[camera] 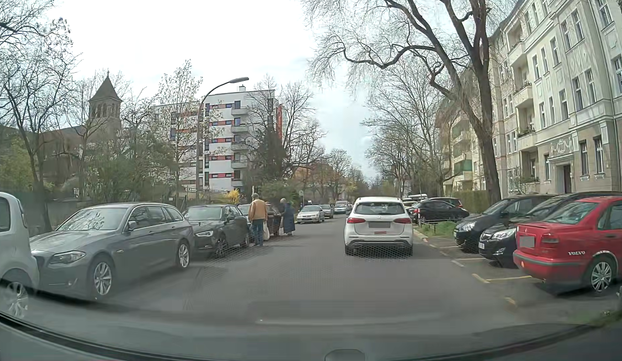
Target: Follow the waypoints while adhering to traffic rules and regulations
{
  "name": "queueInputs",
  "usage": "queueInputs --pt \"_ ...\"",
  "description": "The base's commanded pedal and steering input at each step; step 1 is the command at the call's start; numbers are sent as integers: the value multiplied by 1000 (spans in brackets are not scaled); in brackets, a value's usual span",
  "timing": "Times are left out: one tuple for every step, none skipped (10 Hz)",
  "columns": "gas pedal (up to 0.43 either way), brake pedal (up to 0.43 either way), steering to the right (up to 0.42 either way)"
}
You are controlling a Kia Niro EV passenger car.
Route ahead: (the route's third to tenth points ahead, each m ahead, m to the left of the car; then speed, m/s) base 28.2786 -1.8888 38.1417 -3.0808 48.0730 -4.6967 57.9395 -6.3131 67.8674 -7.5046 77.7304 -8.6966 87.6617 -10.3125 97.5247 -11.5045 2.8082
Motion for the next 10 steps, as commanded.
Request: queueInputs --pt "118 0 159" --pt "118 0 148" --pt "118 0 132" --pt "118 0 115" --pt "118 0 101" --pt "118 0 86" --pt "118 0 71" --pt "118 0 59" --pt "118 0 51" --pt "118 0 40"
